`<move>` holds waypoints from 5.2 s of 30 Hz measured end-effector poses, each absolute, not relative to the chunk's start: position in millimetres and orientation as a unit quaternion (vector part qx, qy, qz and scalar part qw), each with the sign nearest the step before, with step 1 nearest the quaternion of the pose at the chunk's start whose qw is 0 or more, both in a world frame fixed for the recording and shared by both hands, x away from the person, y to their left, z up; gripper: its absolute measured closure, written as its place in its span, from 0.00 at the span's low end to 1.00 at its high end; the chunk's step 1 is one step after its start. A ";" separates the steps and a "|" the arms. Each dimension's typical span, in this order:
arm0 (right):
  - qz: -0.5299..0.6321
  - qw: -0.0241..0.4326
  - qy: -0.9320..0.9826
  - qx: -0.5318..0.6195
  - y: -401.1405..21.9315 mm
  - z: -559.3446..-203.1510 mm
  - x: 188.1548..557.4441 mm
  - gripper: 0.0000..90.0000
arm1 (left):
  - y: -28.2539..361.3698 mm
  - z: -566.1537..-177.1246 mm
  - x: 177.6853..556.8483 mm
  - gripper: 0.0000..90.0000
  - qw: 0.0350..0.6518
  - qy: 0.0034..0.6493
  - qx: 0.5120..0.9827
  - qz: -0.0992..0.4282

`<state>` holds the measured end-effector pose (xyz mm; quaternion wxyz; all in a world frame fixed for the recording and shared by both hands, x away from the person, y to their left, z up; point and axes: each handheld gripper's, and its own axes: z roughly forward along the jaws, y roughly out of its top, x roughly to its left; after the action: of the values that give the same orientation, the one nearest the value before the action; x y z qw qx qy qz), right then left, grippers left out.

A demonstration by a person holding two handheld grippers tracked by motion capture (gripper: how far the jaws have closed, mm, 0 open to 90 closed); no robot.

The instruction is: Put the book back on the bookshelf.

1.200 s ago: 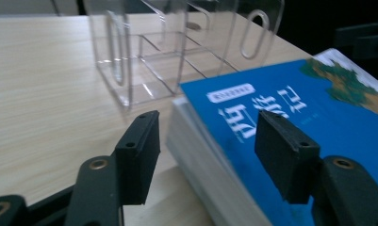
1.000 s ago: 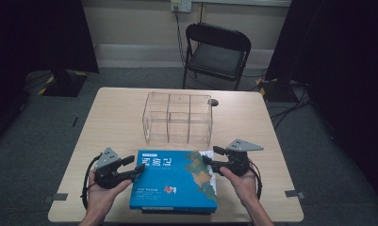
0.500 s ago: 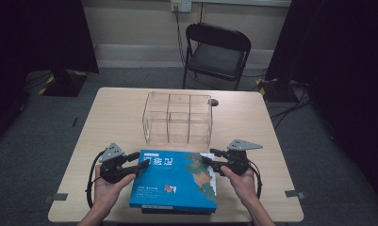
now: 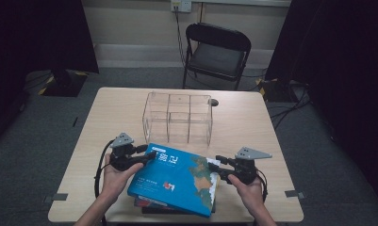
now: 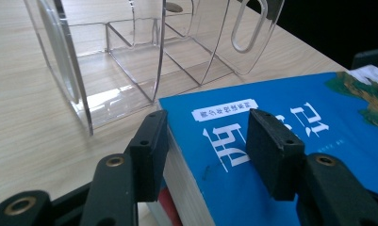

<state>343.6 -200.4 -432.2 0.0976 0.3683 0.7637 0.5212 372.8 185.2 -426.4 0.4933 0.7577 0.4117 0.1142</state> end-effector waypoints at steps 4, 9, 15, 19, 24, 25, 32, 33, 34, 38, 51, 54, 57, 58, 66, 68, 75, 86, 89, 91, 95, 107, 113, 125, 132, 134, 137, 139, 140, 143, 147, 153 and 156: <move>0.517 0.096 0.768 0.366 -204.1 -430.9 335.2 0.58 | 178.0 -425.0 384.4 0.55 0.491 0.408 0.763 0.103; 0.505 0.107 0.778 0.357 -204.4 -427.2 324.3 0.58 | 172.5 -425.9 394.0 0.56 0.496 0.404 0.763 0.094; 0.496 0.099 0.789 0.349 -203.3 -423.4 329.5 0.58 | 173.1 -421.6 393.7 0.56 0.485 0.402 0.772 0.091; 0.495 0.098 0.793 0.343 -193.6 -422.3 337.7 0.58 | 181.2 -423.0 382.0 0.53 0.489 0.395 0.774 0.081; 0.489 0.092 0.802 0.331 -174.8 -420.3 352.0 0.57 | 193.4 -422.0 355.5 0.52 0.486 0.376 0.785 0.084; 0.489 0.090 0.802 0.331 -173.1 -420.3 352.7 0.57 | 195.5 -422.1 351.2 0.51 0.487 0.375 0.785 0.084; 0.493 0.079 0.799 0.334 -166.5 -422.0 357.7 0.56 | 214.0 -424.5 314.0 0.48 0.496 0.365 0.784 0.080; 0.493 0.079 0.799 0.334 -166.1 -422.0 357.7 0.56 | 215.9 -423.5 308.0 0.48 0.493 0.362 0.787 0.083; 0.494 0.077 0.799 0.335 -166.3 -422.2 357.8 0.57 | 217.1 -423.1 305.0 0.47 0.491 0.359 0.789 0.082; 0.497 0.075 0.797 0.336 -166.9 -423.1 358.0 0.57 | 228.1 -426.5 291.7 0.44 0.503 0.361 0.783 0.062; 0.503 0.066 0.794 0.335 -167.4 -425.1 356.6 0.60 | 238.2 -438.3 283.0 0.46 0.490 0.334 0.804 0.053; 0.499 0.064 0.796 0.336 -167.9 -424.6 355.4 0.60 | 238.0 -438.8 284.0 0.48 0.490 0.340 0.800 0.062; 0.498 0.059 0.798 0.335 -171.1 -424.3 349.3 0.59 | 238.0 -439.5 287.3 0.49 0.492 0.350 0.794 0.067; 0.498 0.059 0.798 0.335 -171.1 -424.3 349.3 0.59 | 237.9 -439.3 288.8 0.49 0.491 0.353 0.794 0.071; 0.489 0.070 0.801 0.339 -177.3 -422.0 327.1 0.58 | 236.0 -440.8 308.7 0.50 0.494 0.381 0.779 0.070; 0.486 0.069 0.803 0.339 -179.0 -421.3 322.9 0.58 | 234.8 -441.9 313.2 0.50 0.497 0.387 0.773 0.072; 0.492 0.056 0.798 0.343 -187.1 -422.6 298.6 0.58 | 227.2 -442.1 332.4 0.54 0.496 0.407 0.763 0.076; 0.483 0.058 0.811 0.325 -170.8 -418.6 332.7 0.54 | 216.2 -436.8 334.7 0.56 0.510 0.420 0.750 0.033; 0.486 0.067 0.807 0.330 -158.4 -419.0 353.7 0.53 | 208.6 -430.7 324.6 0.56 0.511 0.403 0.758 0.042; 0.493 0.066 0.797 0.342 -151.5 -422.4 364.5 0.52 | 206.0 -431.3 324.7 0.54 0.516 0.405 0.754 0.022; 0.502 0.059 0.788 0.352 -154.1 -426.0 361.5 0.53 | 195.9 -425.6 324.0 0.55 0.500 0.394 0.770 0.055; 0.492 0.080 0.790 0.358 -166.3 -423.0 326.4 0.53 | 184.1 -427.4 343.8 0.60 0.504 0.398 0.765 0.053; 0.494 0.074 0.788 0.361 -172.4 -422.9 318.8 0.53 | 172.5 -425.1 351.3 0.55 0.493 0.397 0.772 0.058; 0.506 0.074 0.758 0.404 -167.9 -425.2 356.6 0.56 | 176.5 -431.1 341.5 0.50 0.503 0.428 0.751 0.005; 0.526 0.047 0.727 0.438 -170.4 -433.4 355.4 0.56 | 175.5 -432.2 337.7 0.46 0.505 0.425 0.751 0.008; 0.526 0.047 0.725 0.442 -169.9 -433.7 354.7 0.56 | 175.6 -432.9 337.5 0.46 0.506 0.427 0.749 0.005; 0.529 0.033 0.717 0.452 -169.9 -435.3 355.3 0.55 | 176.0 -433.2 337.8 0.46 0.506 0.428 0.749 0.003; 0.531 0.025 0.711 0.460 -170.1 -436.5 355.2 0.56 | 176.5 -433.5 338.4 0.46 0.506 0.429 0.749 0.001; 0.530 0.021 0.709 0.464 -170.1 -436.5 355.3 0.56 | 176.6 -433.5 338.5 0.46 0.505 0.428 0.749 0.000; 0.524 0.012 0.707 0.475 -169.4 -435.0 355.7 0.56 | 176.2 -434.0 339.0 0.45 0.505 0.431 0.748 0.000; 0.515 0.003 0.704 0.489 -168.4 -432.7 352.5 0.56 | 173.5 -434.1 338.8 0.43 0.505 0.435 0.745 0.005; 0.510 0.002 0.700 0.501 -170.1 -426.8 343.2 0.64 | 173.4 -434.0 338.7 0.42 0.504 0.435 0.746 0.007; 0.508 0.011 0.702 0.499 -169.3 -424.7 340.7 0.67 | 173.5 -434.0 338.6 0.42 0.504 0.434 0.746 0.007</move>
<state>340.7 -169.3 -424.7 0.0111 0.4986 0.7024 0.5079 338.6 173.5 -434.0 0.5043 0.7463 0.4344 0.0074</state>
